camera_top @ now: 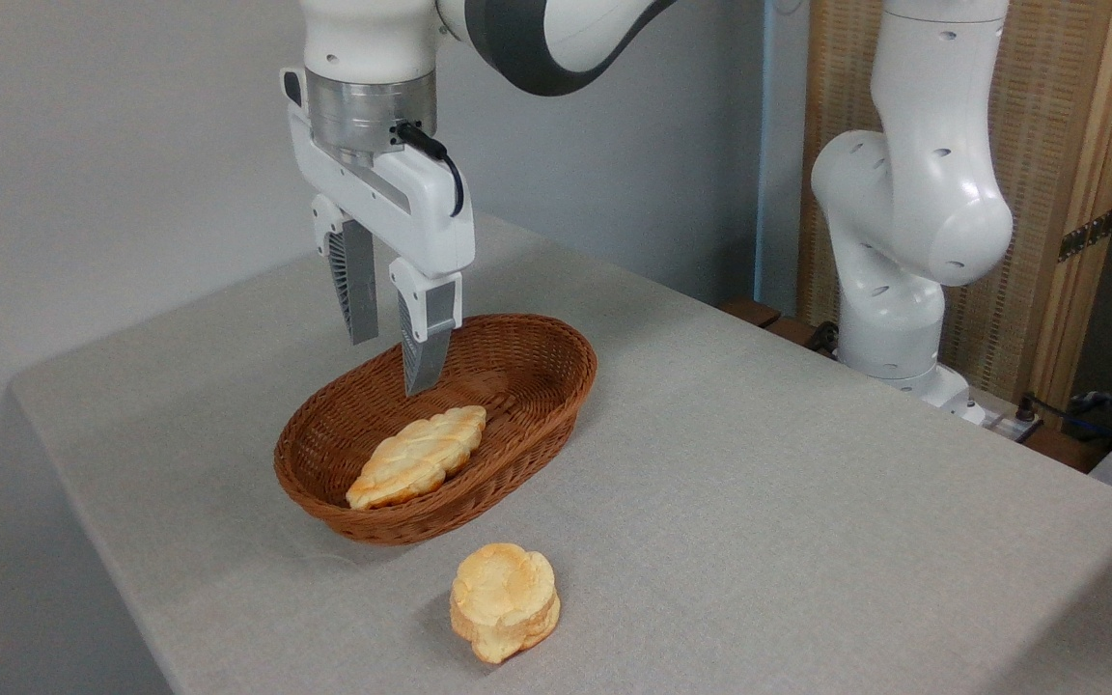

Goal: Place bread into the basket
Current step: 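Move the open gripper from above the basket down toward the round bun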

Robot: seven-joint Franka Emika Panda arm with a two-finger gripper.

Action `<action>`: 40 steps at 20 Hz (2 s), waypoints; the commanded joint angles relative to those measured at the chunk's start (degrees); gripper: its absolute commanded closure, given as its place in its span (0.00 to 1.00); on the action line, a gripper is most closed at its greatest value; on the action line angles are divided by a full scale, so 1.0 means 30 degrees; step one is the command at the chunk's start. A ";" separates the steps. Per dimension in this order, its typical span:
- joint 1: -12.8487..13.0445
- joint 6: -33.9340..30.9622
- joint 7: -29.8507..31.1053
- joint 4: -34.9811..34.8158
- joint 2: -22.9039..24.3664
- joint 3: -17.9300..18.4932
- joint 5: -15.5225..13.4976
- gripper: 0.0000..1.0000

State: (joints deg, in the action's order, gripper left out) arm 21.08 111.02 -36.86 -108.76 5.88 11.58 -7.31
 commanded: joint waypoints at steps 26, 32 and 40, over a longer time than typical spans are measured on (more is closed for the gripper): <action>0.0062 -0.0327 -0.1363 0.0366 0.0473 0.2554 -0.0024 0.00; 0.0062 -0.0122 -0.3152 0.0337 0.0385 0.4048 0.0005 0.00; 0.0062 0.1752 -0.4966 -0.1185 -0.0317 0.5309 0.1411 0.00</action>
State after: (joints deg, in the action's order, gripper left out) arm 20.69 113.54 -49.33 -109.92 5.35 25.92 -3.78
